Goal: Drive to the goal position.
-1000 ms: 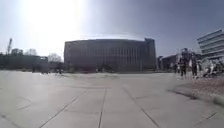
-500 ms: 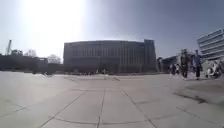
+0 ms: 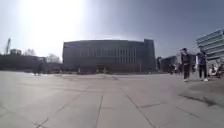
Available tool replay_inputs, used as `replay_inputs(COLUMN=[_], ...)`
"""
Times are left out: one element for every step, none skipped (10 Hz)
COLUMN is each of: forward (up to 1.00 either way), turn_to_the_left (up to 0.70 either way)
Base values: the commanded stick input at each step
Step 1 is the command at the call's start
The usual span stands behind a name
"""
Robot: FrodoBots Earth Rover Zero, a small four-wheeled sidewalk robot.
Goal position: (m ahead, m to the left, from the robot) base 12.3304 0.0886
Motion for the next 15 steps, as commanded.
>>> replay_inputs(forward=[0.5, 0.5, 0.5, 0.5, 0.5, 0.5, 0.5, 0.5, 0.5, 0.5, 0.5, 0.5, 0.5, 0.5, 0.5], turn_to_the_left=[0.0, 0.0, 0.0, 0.0, 0.0, 0.0, 0.09, 0.19, 0.31, 0.45, 0.5, 0.5, 0.46, 0.0, 0.0])
